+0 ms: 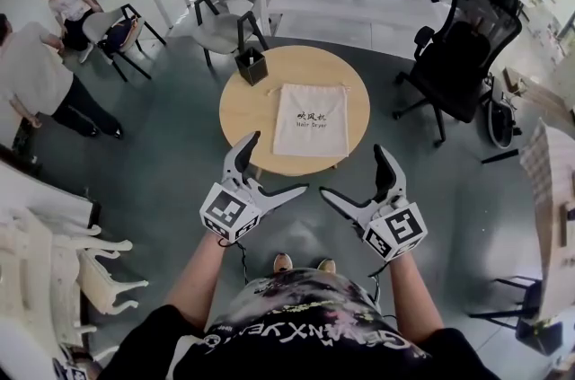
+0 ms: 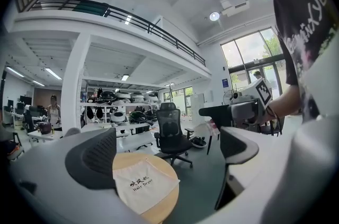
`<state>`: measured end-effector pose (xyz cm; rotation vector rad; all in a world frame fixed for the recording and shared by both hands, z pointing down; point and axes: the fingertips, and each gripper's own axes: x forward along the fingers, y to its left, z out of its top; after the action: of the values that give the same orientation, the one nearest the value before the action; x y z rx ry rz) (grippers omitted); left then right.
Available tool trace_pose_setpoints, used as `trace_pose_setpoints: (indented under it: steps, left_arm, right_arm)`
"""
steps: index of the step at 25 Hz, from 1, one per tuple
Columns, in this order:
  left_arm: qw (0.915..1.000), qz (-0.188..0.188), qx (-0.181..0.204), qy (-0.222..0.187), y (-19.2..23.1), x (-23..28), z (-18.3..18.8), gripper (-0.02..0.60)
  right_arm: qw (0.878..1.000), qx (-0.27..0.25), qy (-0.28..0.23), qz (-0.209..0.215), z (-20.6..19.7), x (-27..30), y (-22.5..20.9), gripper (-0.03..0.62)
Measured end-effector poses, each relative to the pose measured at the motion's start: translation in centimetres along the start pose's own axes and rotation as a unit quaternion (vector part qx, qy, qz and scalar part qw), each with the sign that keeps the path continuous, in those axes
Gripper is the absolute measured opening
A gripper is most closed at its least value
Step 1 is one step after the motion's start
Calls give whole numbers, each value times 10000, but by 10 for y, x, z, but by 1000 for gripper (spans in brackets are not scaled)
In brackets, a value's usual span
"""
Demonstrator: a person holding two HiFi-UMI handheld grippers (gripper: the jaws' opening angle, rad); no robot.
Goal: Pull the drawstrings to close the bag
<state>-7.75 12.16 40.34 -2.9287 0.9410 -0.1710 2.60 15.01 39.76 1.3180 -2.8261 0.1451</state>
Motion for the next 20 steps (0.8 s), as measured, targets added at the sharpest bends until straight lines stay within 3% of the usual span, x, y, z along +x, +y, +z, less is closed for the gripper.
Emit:
trace_pose_setpoints:
  steps: [20]
  left_arm:
    - [9999, 107, 55, 22, -15, 7, 9, 586]
  right_arm:
    - [9999, -63, -85, 53, 7, -17, -8, 584]
